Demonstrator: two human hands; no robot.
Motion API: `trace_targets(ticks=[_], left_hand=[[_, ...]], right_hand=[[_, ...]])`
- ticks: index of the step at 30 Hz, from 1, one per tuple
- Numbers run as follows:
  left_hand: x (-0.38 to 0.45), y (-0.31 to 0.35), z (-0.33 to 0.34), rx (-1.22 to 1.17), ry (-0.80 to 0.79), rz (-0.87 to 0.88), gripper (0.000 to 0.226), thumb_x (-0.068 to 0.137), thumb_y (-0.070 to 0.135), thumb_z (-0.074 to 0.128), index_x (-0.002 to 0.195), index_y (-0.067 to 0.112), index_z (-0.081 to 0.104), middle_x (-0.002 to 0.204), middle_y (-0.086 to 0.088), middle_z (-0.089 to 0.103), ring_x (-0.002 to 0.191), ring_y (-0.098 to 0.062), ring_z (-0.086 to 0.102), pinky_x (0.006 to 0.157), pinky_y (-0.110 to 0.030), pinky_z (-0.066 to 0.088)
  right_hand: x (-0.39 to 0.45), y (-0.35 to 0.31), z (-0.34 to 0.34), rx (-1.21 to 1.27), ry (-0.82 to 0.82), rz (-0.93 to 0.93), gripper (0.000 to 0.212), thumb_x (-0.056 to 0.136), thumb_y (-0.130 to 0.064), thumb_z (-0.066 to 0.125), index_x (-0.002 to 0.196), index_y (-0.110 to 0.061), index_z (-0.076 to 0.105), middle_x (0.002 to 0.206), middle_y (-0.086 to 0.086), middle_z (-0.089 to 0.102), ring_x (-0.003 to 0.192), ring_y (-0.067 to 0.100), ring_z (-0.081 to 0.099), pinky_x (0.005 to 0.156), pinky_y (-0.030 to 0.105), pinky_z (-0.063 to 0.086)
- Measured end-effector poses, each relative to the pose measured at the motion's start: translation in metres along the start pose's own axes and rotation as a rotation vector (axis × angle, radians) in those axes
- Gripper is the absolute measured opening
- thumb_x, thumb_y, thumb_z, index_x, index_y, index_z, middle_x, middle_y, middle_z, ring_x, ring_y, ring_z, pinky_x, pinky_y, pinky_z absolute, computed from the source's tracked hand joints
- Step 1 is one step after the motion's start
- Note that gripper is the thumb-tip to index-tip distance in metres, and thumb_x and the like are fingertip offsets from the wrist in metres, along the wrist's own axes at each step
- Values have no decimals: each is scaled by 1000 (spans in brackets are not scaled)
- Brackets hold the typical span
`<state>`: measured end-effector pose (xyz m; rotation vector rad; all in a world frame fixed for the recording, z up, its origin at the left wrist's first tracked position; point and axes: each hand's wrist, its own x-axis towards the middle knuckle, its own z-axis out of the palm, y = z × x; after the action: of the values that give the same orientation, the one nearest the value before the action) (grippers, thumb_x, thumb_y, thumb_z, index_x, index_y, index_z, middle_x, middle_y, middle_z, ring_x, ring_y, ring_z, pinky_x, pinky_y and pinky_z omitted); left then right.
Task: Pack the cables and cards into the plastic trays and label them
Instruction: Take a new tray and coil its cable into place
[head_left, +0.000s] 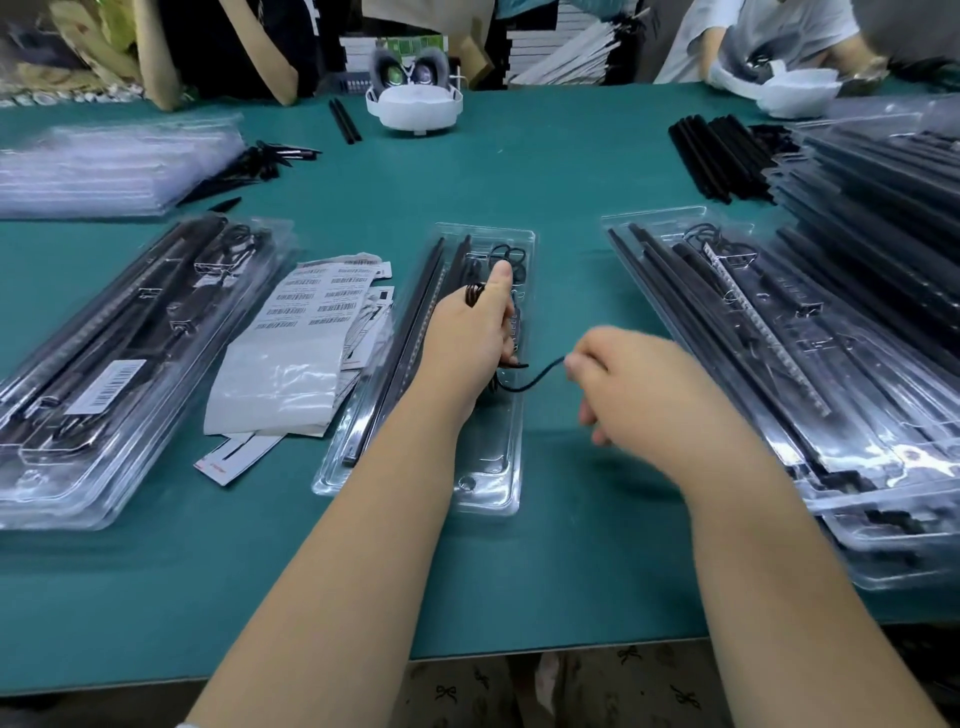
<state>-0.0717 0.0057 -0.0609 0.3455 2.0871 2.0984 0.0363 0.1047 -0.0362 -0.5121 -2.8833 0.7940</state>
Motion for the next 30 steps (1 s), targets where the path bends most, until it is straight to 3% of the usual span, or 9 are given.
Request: trace_targets(ticks=[3, 6, 11, 14, 17, 19, 23, 27, 30], left_hand=[[-1, 1, 0, 12, -6, 3, 41, 96, 38, 51, 62, 14, 49, 38, 10, 37, 37, -8, 36, 43, -20, 41], [-2, 0, -1, 18, 0, 12, 40, 94, 36, 55, 59, 17, 49, 39, 10, 35, 37, -9, 33, 41, -17, 37], [-1, -2, -3, 108, 45, 41, 41, 92, 49, 49, 62, 22, 45, 48, 12, 43, 44, -9, 42, 53, -27, 39], [-1, -2, -2, 111, 24, 56, 48, 96, 46, 46, 54, 23, 53, 48, 7, 54, 43, -9, 47, 48, -22, 43], [-2, -1, -2, 111, 10, 79, 46, 97, 39, 47, 59, 16, 51, 42, 7, 54, 38, -6, 47, 39, -13, 38], [-4, -1, -2, 62, -19, 75, 40, 96, 37, 50, 62, 17, 51, 42, 8, 50, 39, -6, 43, 41, -15, 39], [-1, -3, -4, -70, -18, 49, 35, 96, 31, 54, 66, 14, 49, 44, 8, 44, 40, -10, 39, 53, -30, 42], [2, -4, -7, -188, 7, 21, 34, 98, 26, 52, 68, 11, 48, 40, 6, 39, 38, -12, 41, 54, -30, 48], [0, -7, -9, -121, -22, 57, 22, 91, 24, 62, 72, 14, 55, 41, 8, 41, 41, -10, 41, 64, -37, 49]], right_hand=[[29, -3, 0, -10, 125, -22, 22, 97, -31, 47, 94, -19, 64, 87, 0, 63, 84, 23, 56, 69, 31, 44], [49, -13, 9, 91, 174, -97, 21, 96, -29, 50, 85, -20, 66, 72, -3, 58, 74, 21, 51, 59, 29, 34], [58, -18, 15, 428, 121, -193, 19, 94, -28, 56, 83, -20, 69, 52, -13, 51, 50, 1, 43, 48, 15, 31], [55, -15, 20, 636, 164, -168, 12, 91, -22, 62, 80, -20, 69, 51, -22, 56, 51, -7, 48, 52, 6, 34], [55, -13, 23, 749, 315, -102, 12, 82, -23, 73, 76, -22, 63, 70, -12, 63, 66, 1, 54, 65, 15, 43], [55, -9, 22, 777, 330, -96, 14, 78, -25, 76, 73, -23, 63, 69, -9, 65, 63, 2, 55, 62, 17, 44], [54, -1, 20, 785, 241, -28, 18, 85, -16, 59, 73, -27, 66, 56, -13, 64, 49, 1, 51, 58, 22, 45], [54, 4, 21, 647, 244, 43, 23, 85, -12, 49, 72, -25, 62, 66, -9, 65, 66, 13, 58, 72, 34, 51], [53, 5, 22, 669, 325, 32, 27, 88, -8, 48, 79, -31, 58, 80, -8, 65, 75, 14, 58, 74, 33, 49]])
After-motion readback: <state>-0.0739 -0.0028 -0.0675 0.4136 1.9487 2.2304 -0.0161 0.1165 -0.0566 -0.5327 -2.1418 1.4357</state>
